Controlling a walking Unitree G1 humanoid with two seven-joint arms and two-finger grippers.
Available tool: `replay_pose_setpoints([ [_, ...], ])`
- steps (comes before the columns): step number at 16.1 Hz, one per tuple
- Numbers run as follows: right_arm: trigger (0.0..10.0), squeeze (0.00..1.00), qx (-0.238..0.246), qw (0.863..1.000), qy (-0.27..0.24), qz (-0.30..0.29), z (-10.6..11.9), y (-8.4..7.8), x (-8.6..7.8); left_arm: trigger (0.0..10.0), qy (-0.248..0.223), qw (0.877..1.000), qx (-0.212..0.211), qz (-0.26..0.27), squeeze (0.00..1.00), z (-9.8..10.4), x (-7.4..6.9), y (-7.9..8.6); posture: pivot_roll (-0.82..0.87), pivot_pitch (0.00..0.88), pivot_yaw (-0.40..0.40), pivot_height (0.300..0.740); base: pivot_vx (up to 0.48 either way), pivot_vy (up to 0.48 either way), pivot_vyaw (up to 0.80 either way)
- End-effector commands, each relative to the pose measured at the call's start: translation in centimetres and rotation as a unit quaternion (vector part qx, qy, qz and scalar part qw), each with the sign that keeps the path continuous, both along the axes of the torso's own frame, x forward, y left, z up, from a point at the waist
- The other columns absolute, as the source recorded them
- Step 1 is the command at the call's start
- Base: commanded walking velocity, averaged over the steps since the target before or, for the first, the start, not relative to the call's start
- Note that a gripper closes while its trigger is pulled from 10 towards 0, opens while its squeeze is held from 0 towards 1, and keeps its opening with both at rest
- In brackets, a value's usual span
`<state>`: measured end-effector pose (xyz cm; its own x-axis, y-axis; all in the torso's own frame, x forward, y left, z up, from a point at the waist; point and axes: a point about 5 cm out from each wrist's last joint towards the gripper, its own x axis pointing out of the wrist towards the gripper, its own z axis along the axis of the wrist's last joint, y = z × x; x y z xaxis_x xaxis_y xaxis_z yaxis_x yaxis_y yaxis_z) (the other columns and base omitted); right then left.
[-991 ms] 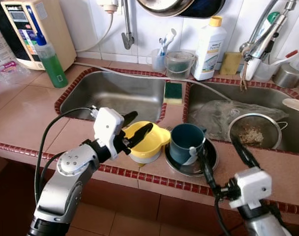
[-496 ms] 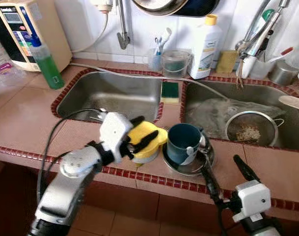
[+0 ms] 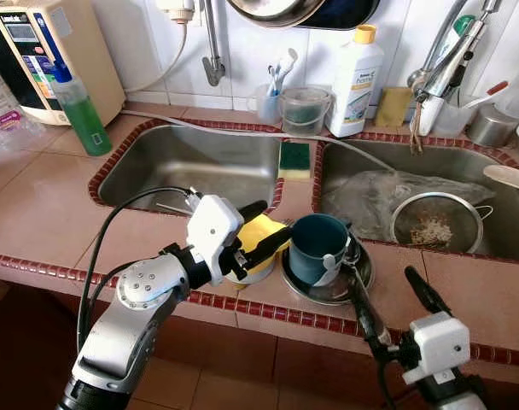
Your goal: Kitchen organization
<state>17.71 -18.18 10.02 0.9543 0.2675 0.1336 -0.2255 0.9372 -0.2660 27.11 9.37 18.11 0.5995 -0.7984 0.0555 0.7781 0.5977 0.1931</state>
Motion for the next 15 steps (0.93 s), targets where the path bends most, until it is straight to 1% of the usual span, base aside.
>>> replay_pose_setpoints([
  [1,10.0,0.0,0.006,1.0,0.005,0.003,-0.3,0.0,-0.1,10.0,-0.014,1.0,0.009,-0.002,0.0,0.4,0.0,0.1,-0.24,0.064,0.067,0.74,0.0,0.0,0.0],
  [2,10.0,0.0,0.013,1.0,-0.004,0.014,0.1,0.4,0.0,10.0,-0.013,1.0,0.008,-0.001,0.0,0.4,0.0,0.0,-0.24,0.065,0.067,0.74,0.0,0.0,0.0],
  [6,10.0,0.0,0.029,0.999,-0.017,0.03,1.0,1.0,0.1,10.0,-0.014,1.0,0.006,0.0,0.0,0.4,0.0,0.0,-0.24,0.065,0.069,0.74,0.0,0.0,0.0],
  [7,10.0,0.0,0.034,0.999,-0.014,0.032,1.0,1.2,-0.1,10.0,-0.013,1.0,0.005,0.0,0.0,0.4,-0.1,0.0,-0.24,0.068,0.066,0.74,0.0,0.0,0.0],
  [10,10.0,0.0,0.023,0.999,-0.01,0.034,0.4,1.2,-0.9,10.0,-0.013,1.0,0.003,0.0,0.0,0.4,-0.1,0.1,-0.24,0.071,0.068,0.74,0.0,0.0,0.0],
  [13,10.0,0.0,0.024,0.999,-0.007,0.034,0.2,1.3,-1.4,10.0,-0.011,1.0,0.001,0.0,0.0,0.3,-0.2,0.2,-0.25,0.073,0.075,0.74,0.0,0.0,0.0],
  [15,10.0,0.0,0.031,0.999,0.001,0.025,0.0,1.1,-2.1,10.0,-0.01,1.0,0.002,-0.002,0.0,0.2,-0.1,0.2,-0.25,0.076,0.083,0.74,0.0,0.0,0.0],
])
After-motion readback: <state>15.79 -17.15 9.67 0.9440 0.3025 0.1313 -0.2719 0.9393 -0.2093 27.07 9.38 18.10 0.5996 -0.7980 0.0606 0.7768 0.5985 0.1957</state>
